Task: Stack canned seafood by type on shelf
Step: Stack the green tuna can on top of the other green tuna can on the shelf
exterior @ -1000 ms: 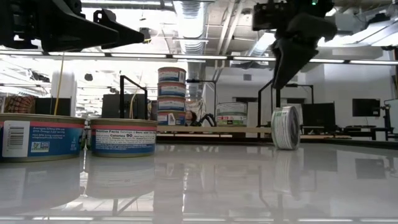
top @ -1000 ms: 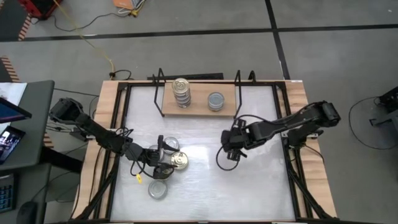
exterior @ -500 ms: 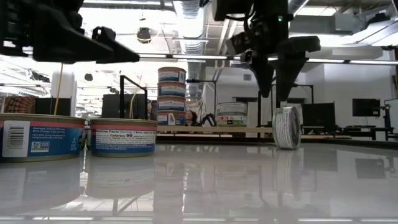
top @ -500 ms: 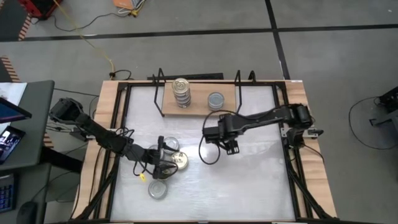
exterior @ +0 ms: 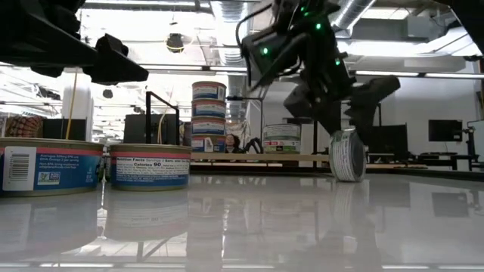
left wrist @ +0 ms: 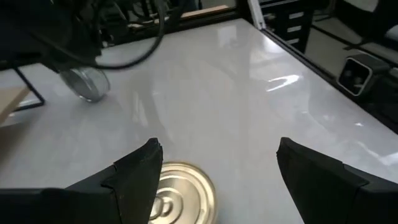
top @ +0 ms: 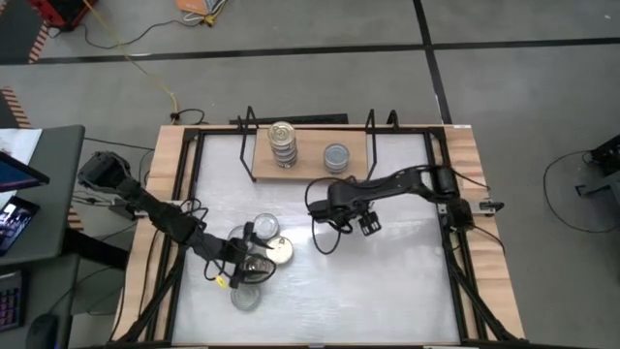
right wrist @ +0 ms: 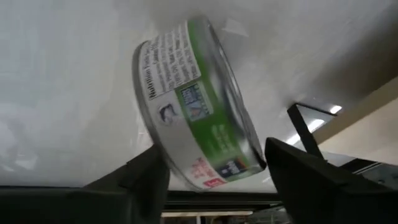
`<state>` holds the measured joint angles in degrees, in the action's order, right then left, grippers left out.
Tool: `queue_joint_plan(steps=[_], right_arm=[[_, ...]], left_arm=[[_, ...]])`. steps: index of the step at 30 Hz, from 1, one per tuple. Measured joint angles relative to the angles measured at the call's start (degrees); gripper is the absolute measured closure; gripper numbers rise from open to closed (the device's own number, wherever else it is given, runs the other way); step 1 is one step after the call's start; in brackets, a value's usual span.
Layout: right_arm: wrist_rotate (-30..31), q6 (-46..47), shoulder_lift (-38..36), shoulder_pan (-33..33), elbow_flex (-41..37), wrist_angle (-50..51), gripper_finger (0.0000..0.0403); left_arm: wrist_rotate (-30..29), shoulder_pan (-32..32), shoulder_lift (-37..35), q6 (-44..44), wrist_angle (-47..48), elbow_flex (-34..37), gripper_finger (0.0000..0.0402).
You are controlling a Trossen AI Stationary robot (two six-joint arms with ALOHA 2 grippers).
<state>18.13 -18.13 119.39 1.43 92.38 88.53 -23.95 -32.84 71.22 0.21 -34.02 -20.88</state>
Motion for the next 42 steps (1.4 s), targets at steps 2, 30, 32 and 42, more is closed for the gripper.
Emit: queue_joint_plan(steps=[2, 30, 32, 42], right_arm=[[-0.11, 0.12, 0.11, -0.41, -0.25, -0.2, 0.013], [-21.46, 18.34, -24.88, -15.82, -8.77, -34.54, 0.0239], [-22.47, 19.59, -25.7, -19.22, -9.31, -38.26, 0.024], [-31.85, 30.13, -25.38, -31.58, -9.4, -40.43, 0.0236]], left_arm=[[-0.65, -0.13, 0.0, 0.37, 0.03, 0.0, 0.01], [-2.01, -0.13, 0.0, 3.89, -1.07, -0.04, 0.01], [-2.0, -0.13, 0.0, 3.91, -1.36, -0.04, 0.01], [-2.06, -0.09, 0.0, 3.83, -1.44, -0.04, 0.01]])
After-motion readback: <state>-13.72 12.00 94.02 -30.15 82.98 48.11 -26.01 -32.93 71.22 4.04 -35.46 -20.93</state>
